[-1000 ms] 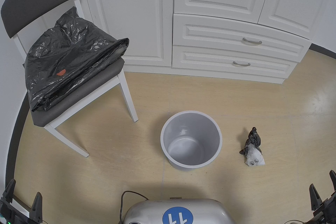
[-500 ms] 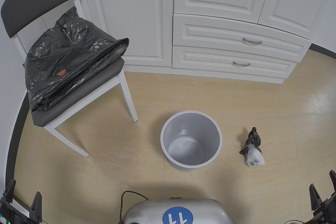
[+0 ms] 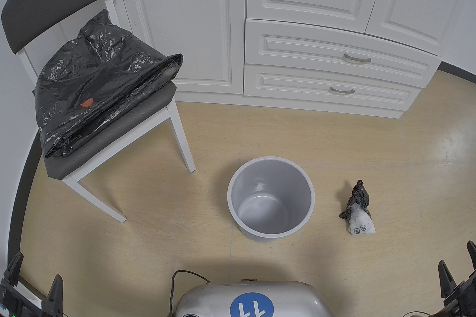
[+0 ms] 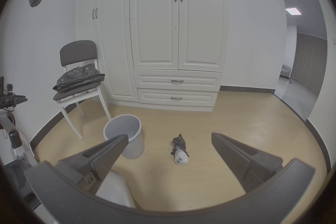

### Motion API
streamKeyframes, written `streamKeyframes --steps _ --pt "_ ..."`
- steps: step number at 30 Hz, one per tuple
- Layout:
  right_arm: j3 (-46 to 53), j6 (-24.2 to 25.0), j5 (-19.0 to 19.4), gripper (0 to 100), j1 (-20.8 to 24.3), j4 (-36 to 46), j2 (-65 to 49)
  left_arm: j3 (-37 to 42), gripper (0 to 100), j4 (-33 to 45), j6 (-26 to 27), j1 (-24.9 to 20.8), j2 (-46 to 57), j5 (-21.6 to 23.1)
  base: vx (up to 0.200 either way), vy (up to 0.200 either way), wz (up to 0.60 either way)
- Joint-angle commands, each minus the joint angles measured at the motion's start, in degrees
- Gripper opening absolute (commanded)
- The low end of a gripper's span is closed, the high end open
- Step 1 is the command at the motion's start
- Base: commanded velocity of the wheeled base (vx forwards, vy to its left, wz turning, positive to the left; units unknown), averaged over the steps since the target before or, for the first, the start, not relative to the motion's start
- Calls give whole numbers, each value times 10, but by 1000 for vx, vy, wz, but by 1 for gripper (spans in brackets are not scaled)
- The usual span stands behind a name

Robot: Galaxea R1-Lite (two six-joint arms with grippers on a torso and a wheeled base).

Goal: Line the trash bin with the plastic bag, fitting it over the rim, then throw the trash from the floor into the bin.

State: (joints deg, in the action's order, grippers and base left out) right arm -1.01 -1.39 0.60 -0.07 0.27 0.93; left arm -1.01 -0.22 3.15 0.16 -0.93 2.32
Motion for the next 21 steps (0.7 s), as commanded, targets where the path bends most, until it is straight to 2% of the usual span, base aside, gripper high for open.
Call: streamKeyframes --steps 1,6,10,13,14,16,17,18,19,20,21 --pt "10 -2 0 100 0 0 -9 10 100 0 -3 0 9 -1 0 0 0" --pt "10 0 0 100 0 0 -9 10 100 -5 -2 0 9 -1 0 0 0" --pt "9 -34 12 100 -1 0 -9 10 100 -7 6 0 9 3 0 0 0" --pt "9 -22 14 100 0 -3 -9 6 100 -16 -2 0 8 0 0 0 0" --pt "9 -9 12 100 0 -4 -9 -7 100 -46 -21 -1 8 -1 0 0 0" --pt "-7 63 9 100 0 -45 -9 -49 100 -117 -130 -1 8 0 0 0 0" --pt "-7 63 9 100 0 -45 -9 -49 100 -117 -130 -1 8 0 0 0 0" --pt "-54 121 23 100 0 -77 -3 -58 100 -114 -140 -1 6 10 0 0 0" --pt "-83 112 39 100 1 -68 14 -62 100 -95 -96 -2 1 14 0 0 0" --pt "-88 108 43 100 1 -62 21 -65 100 -89 -82 -3 0 15 0 0 0" --pt "-115 79 58 100 3 -40 55 -84 100 -62 -38 -6 -7 15 0 0 0"
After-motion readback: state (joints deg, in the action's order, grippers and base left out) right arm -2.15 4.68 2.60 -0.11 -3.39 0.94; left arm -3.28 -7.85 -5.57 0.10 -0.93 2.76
